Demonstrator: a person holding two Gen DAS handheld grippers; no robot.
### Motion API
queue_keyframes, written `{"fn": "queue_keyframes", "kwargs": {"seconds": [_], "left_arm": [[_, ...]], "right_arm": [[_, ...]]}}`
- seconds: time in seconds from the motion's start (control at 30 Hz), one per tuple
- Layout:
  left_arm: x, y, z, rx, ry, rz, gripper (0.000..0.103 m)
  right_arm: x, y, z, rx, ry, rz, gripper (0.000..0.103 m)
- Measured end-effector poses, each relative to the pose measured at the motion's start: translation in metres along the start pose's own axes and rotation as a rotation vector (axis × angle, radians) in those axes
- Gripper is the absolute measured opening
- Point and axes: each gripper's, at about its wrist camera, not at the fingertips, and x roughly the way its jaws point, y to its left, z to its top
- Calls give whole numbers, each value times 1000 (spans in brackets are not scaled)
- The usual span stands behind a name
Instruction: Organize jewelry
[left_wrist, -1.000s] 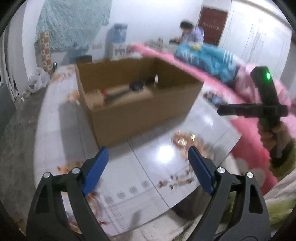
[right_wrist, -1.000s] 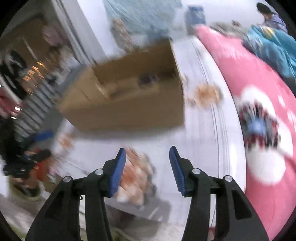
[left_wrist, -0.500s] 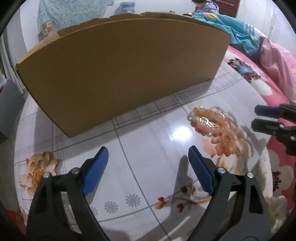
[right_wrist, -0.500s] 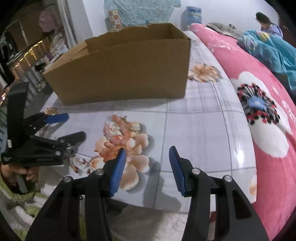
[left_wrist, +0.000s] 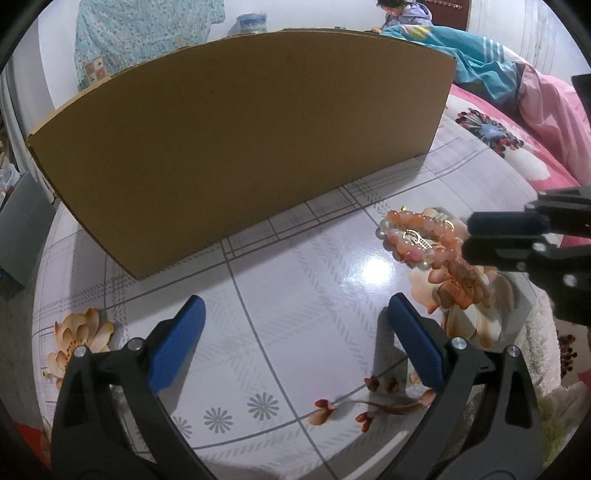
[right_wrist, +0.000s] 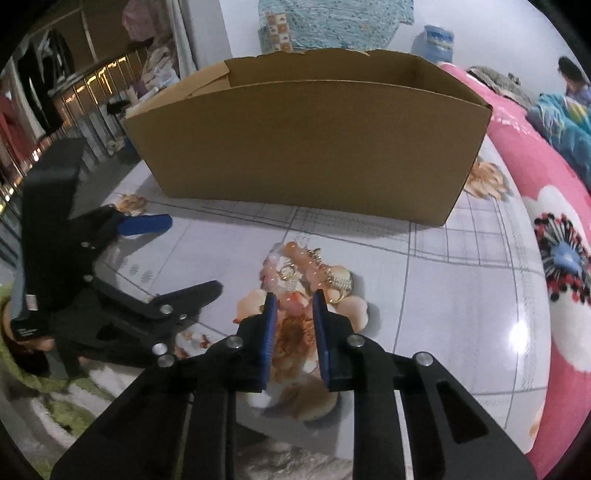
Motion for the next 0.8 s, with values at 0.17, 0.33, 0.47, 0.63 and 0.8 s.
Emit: {"fn": "queue_keyframes", "kwargs": {"seconds": [0.17,0.33,0.47,0.63,0.8], "left_arm": [[-5,3,-4,-21,-3,15,96],[-5,2,-4,-27,-17,21,96],[-5,1,-5,-25,-29,22,96],[-6,3,-7,-25,-29,20,96],[-6,3,-6,-26,-21,18,96]], "right_arm": [[9,0,7,-15,21,-30,15],[16,-4,13,-1,40,-40,13],[20,0,15,-16,65,-54,12],[25,0,13,-11,90,-70,10],[16,3,17,1,55,-54,10]]}}
